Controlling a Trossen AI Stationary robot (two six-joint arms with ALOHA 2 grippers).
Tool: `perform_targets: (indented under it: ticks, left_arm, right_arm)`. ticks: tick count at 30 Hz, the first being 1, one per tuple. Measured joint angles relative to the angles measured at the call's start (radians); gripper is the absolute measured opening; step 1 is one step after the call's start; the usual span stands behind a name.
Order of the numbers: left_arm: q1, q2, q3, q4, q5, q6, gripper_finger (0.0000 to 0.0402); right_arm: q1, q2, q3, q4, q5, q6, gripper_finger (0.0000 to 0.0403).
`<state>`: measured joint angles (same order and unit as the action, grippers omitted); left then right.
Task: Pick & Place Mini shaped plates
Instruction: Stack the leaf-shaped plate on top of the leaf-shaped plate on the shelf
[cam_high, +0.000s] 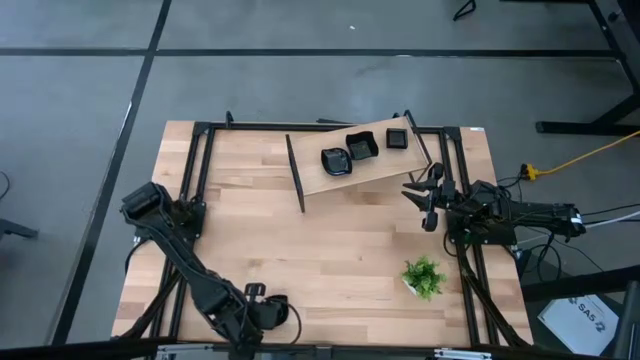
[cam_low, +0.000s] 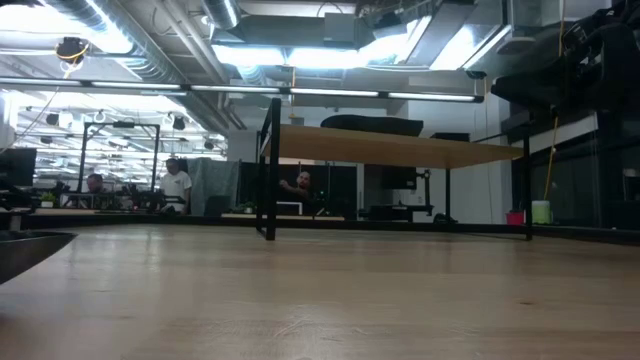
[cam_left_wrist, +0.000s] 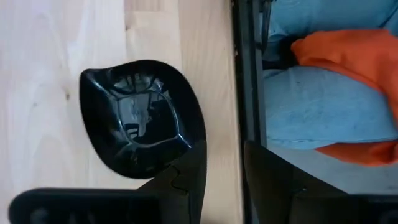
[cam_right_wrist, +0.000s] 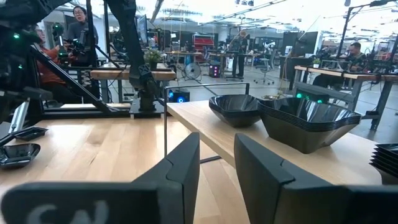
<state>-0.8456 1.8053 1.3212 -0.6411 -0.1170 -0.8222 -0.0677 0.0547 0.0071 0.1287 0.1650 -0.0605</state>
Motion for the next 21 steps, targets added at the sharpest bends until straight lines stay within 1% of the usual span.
perform_targets:
  ticks: [4,10,16,21]
  left_arm:
    - [-0.001,0.01,0.0,0.053,0.005,0.036,0.0102]
    - [-0.005,0.027,0.0,0.054,0.003,0.08,0.0102]
    - [-0.005,0.026,0.0,0.055,-0.079,0.174,0.0102]
    - [-0.005,0.048,0.0,0.087,-0.087,0.189,0.0102]
  right_arm:
    - [0.0,0.0,0.0,0.0,0.0,0.0,0.01]
    - [0.0,0.0,0.0,0.0,0.0,0.0,0.01]
    - [0.0,0.0,0.0,0.0,0.0,0.0,0.01]
    - [0.0,0.0,0.0,0.0,0.0,0.0,0.01]
